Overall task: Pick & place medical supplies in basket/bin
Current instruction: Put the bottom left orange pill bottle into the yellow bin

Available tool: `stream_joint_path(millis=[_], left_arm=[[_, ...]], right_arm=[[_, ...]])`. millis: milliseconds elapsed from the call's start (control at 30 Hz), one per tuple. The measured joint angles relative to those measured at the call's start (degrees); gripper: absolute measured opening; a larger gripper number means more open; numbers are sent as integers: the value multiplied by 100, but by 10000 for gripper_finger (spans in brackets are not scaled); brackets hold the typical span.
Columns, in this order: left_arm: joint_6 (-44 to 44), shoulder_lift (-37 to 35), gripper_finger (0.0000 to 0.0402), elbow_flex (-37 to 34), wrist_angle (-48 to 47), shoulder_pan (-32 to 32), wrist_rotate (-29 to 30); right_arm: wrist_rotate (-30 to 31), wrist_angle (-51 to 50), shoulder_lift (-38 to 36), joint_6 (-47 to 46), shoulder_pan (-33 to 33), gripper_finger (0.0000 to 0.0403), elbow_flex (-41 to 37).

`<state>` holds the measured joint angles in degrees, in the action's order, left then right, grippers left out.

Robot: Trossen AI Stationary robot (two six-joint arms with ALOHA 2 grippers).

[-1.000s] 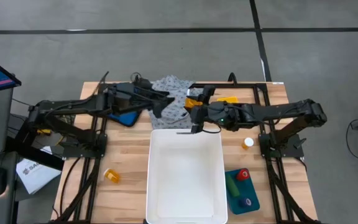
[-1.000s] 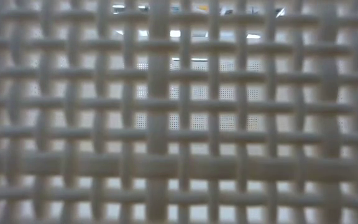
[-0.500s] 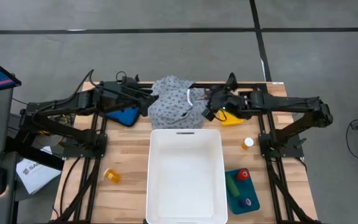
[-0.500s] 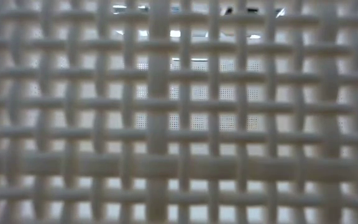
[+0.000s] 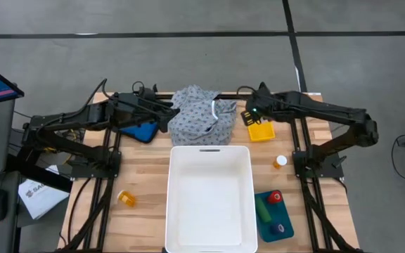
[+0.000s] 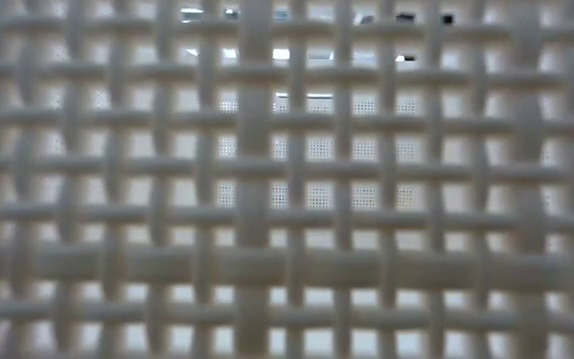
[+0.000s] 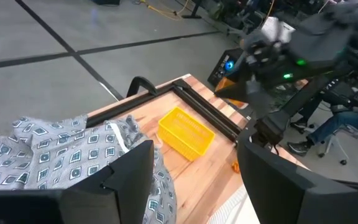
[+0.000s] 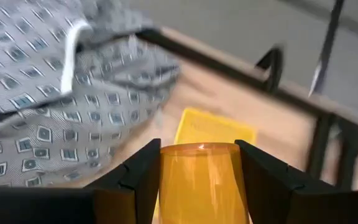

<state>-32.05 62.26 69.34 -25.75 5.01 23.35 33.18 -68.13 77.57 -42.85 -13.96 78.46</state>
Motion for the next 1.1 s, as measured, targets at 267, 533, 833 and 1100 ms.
stream_joint_path(millis=[267, 533, 833, 1100], left_arm=[[2, 2, 223, 0, -35, -202, 34], [-20, 2, 223, 0, -45, -209, 42], [-33, 4, 223, 0, -47, -209, 42], [-142, 4, 223, 0, -49, -277, 42]], right_arm=[[-1022, 787, 7, -222, -749, 179, -1044], [-1775, 1847, 7, 949, -1215, 179, -2057], [-1676, 2086, 7, 4356, -1157, 179, -2217], [-1669, 2041, 467, 5716, -1499, 180, -2217]])
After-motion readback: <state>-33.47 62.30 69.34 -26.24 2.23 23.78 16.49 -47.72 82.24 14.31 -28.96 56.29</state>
